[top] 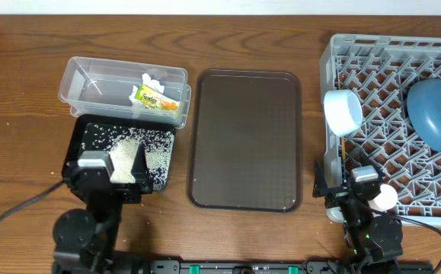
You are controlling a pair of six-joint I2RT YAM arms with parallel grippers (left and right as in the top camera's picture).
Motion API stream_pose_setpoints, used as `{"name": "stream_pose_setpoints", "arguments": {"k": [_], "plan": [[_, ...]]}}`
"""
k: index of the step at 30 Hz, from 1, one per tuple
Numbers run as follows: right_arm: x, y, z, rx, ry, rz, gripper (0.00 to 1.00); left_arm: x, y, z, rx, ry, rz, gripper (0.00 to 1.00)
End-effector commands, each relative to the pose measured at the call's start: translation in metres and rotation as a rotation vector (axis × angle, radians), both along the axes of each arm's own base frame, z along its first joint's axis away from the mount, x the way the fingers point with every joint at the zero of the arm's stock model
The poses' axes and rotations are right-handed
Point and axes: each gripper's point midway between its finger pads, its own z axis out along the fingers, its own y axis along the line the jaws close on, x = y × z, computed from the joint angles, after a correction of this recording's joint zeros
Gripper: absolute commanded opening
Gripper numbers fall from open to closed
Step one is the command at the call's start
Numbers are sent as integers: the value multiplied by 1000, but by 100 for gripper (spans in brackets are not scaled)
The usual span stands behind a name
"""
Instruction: Sort waste into correct bins and load items into the dishwasher rack
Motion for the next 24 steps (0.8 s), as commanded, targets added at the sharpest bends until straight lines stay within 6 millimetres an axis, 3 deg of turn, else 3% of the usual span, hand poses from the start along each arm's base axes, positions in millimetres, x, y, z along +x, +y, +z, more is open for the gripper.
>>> {"name": "stream_pose_setpoints", "arguments": {"k": [1, 8, 17, 24], "plan": [[0, 1, 0, -4, -3, 5, 99, 0, 2, -21, 7, -29, 4, 95], [0, 1, 0, -4, -3, 5, 99, 7, 3, -70, 4, -58, 12, 95], [0, 1, 0, -4, -2, 5, 99, 22, 2, -99, -5, -140, 13, 95], [0, 1, 0, -4, -2, 5, 99, 22, 2, -100, -3, -134, 15, 95]]}}
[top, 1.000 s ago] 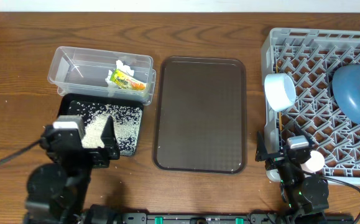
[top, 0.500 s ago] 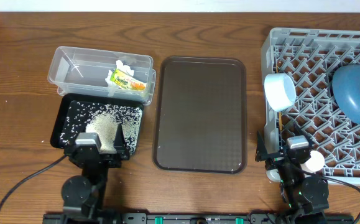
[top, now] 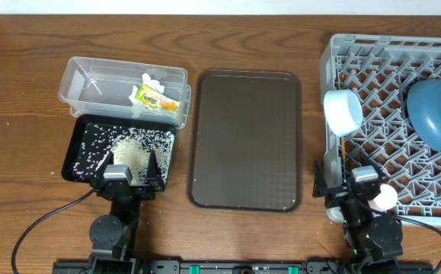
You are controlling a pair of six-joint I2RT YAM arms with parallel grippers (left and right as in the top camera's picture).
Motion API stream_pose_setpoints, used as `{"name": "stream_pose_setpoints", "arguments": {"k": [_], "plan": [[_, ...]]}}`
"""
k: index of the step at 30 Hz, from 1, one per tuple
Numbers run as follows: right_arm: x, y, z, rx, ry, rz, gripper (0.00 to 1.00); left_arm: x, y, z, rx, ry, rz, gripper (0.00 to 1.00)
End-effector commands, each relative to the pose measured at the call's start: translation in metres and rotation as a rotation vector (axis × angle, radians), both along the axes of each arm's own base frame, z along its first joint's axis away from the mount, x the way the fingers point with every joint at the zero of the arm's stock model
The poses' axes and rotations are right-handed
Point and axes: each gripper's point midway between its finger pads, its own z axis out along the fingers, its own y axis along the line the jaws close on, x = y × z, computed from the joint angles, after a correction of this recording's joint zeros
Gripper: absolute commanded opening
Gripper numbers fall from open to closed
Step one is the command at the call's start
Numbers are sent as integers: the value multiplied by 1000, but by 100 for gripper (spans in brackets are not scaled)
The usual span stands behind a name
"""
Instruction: Sort waste into correct bins and load items into the dishwasher rack
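Observation:
A black bin [top: 91, 141] holds scattered rice, and behind it a clear bin [top: 102, 84] holds wrappers. The brown tray [top: 244, 137] in the middle is bare. At the right, the grey dishwasher rack [top: 391, 53] carries a white cup [top: 343, 111] on its side and a blue bowl [top: 434, 113]. My left gripper [top: 132, 169] hangs over the black bin's front edge, jaws apart with nothing between them. My right gripper [top: 366, 188] sits at the rack's front left corner beside a small white round object [top: 385, 198]; its jaws do not show clearly.
The wooden table extends around the bins and tray. A black cable [top: 37, 221] runs from the left arm across the front left of the table.
My left arm has drawn back toward the front edge of the table, so more of the rice in the black bin shows. The right arm has not moved.

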Motion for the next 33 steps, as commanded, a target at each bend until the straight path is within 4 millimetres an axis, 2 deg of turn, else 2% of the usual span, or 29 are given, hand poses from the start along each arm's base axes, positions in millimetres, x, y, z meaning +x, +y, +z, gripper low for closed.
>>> {"name": "stream_pose_setpoints", "arguments": {"k": [1, 8, 13, 33], "plan": [[0, 1, 0, -3, -2, 5, 99, 0, 0, 2, 12, -12, -5, 95], [0, 1, 0, -3, -2, 5, 99, -1, 0, -8, 16, 28, -6, 95], [0, 1, 0, -3, -2, 5, 99, -3, 0, -32, 25, 127, -7, 95], [0, 1, 0, -3, -2, 5, 99, -3, 0, -33, 25, 133, -6, 95]]}}
